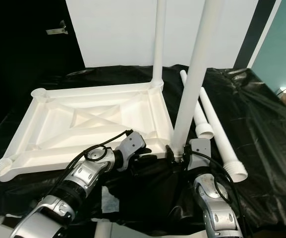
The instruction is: Building children table
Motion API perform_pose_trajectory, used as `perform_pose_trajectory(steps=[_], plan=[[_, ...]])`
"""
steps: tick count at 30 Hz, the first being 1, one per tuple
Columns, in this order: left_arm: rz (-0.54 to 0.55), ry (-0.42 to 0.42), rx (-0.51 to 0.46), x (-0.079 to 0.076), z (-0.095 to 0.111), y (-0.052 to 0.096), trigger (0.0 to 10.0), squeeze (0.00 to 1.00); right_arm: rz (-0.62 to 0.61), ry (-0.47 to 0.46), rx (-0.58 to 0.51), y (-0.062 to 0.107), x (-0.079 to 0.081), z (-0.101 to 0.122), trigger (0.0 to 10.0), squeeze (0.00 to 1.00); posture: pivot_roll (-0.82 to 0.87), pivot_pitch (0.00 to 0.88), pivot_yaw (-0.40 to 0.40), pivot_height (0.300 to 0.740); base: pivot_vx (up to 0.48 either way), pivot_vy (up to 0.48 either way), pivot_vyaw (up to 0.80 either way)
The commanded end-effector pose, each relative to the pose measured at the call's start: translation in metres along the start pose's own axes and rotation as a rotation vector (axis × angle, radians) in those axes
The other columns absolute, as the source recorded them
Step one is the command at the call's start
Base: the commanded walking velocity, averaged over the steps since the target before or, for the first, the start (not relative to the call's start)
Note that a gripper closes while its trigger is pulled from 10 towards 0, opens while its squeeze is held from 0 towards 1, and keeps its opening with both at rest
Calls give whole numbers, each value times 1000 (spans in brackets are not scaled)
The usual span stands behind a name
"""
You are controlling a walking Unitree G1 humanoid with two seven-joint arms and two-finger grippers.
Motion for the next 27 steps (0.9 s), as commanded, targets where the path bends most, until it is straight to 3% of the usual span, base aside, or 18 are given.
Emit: perform_pose_trajectory(steps=[1, 11, 19, 20, 25, 27], plan=[[-90, 117, 204, -22, -65, -2, 10000, 0, -74, -47, 120, 10, -11, -25, 10000, 0, -104, 0, 12, 740, 0, 0, 0], [-113, 88, 212, -21, -66, 2, 10000, 0, -85, -78, 169, 24, -11, -29, 10000, 0, -110, 0, 7, 740, 0, 0, 0], [-123, 83, 213, -23, -67, 2, 10000, 0, -54, -90, 217, 41, -2, -34, 10000, 0, -117, 0, 0, 740, 0, 0, 0], [-133, 73, 218, -25, -70, 4, 10000, 0, -12, -93, 231, 48, 5, -36, 0, 0, -108, 1, 0, 740, 0, 0, 0], [-133, 57, 198, -25, -68, 6, 10000, 0, 37, -92, 225, 46, 14, -35, 0, 0, -97, 0, -3, 740, 0, 0, 0], [-123, 58, 145, -21, -60, 7, 10000, 47, 75, -92, 220, 41, 20, -34, 0, 0, -86, 0, -5, 740, 0, 0, 0]])
Point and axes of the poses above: a point about 5 cm out from each wrist's last joint towards the gripper, its own y axis pointing back from the gripper into the wrist, its own z axis along the axis of the wrist's last joint, x = y × z, the point moved 6 cm from there along -y, pointing out of the wrist towards the gripper, and after that the axes turned 13 degrees about y, right-handed, at the moved point
